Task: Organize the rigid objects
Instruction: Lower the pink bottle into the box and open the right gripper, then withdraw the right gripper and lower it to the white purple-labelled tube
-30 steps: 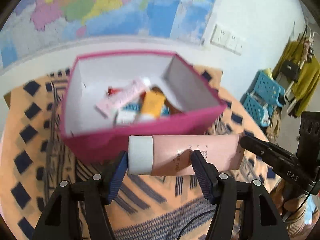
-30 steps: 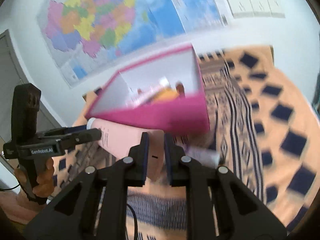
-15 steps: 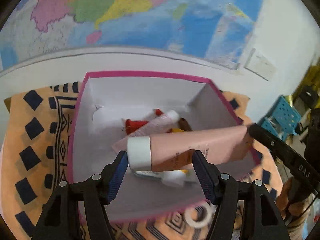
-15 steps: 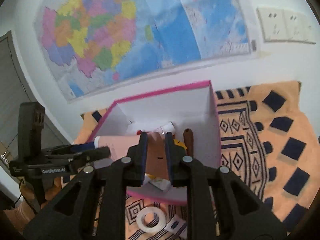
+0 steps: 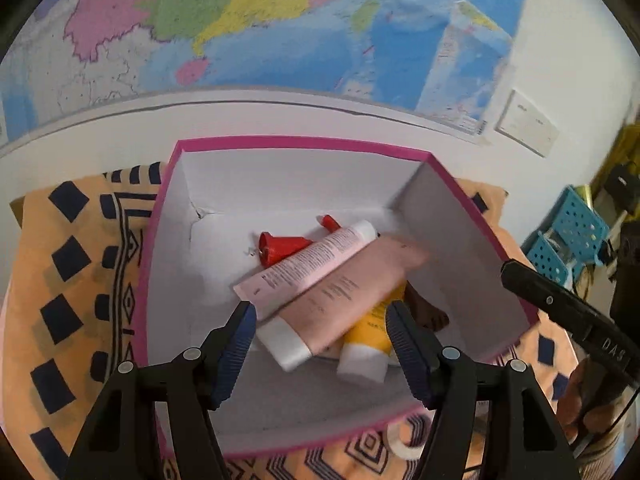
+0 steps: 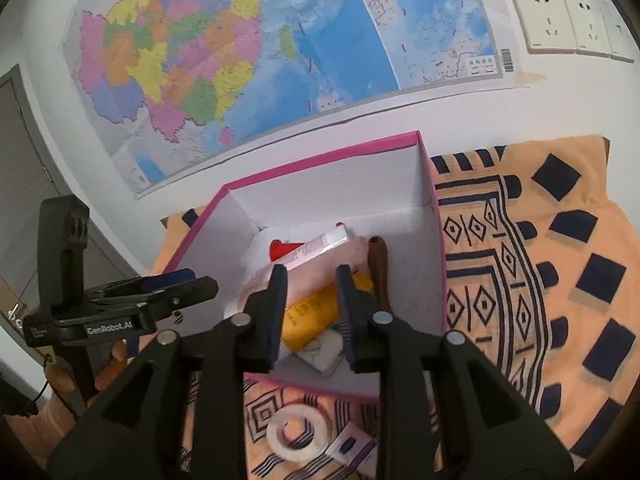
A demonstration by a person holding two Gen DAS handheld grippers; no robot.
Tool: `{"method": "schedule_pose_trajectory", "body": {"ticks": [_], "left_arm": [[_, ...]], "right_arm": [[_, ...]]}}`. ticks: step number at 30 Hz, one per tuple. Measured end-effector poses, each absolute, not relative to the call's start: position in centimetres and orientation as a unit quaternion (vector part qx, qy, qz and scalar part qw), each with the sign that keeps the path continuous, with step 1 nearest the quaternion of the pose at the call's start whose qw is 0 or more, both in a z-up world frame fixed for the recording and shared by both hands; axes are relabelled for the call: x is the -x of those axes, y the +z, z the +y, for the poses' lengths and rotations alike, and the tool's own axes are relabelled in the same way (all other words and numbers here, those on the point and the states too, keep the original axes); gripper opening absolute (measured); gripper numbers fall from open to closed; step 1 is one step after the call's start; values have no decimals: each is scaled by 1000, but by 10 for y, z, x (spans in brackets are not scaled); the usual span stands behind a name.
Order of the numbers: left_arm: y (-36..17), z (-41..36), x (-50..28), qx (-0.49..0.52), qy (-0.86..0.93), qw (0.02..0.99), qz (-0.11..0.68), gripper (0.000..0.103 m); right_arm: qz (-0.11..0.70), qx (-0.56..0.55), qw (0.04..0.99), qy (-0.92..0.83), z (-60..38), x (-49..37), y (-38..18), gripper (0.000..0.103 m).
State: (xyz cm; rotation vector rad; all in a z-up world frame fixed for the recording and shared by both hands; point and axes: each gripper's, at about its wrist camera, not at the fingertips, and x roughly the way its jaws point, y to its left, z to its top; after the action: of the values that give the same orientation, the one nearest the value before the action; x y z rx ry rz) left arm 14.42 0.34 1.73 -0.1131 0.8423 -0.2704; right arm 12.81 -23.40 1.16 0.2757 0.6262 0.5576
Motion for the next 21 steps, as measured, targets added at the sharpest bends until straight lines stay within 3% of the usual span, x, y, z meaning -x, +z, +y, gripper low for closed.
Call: {"method": "schedule_pose_trajectory", "body": {"ticks": [4,6,21], "left_arm": [[19,1,-123,44,-134,909,393,70],[20,-2,-112,32,-125,915,383,70],[18,-39,-52,-25,-138,925,354,71]], "right_arm": [[291,-129,906,279,-239,-108,15,30],[287,-126,909,276,-241,-101,16,40],[285,-119,902,303,-240,-56,7,41]]}}
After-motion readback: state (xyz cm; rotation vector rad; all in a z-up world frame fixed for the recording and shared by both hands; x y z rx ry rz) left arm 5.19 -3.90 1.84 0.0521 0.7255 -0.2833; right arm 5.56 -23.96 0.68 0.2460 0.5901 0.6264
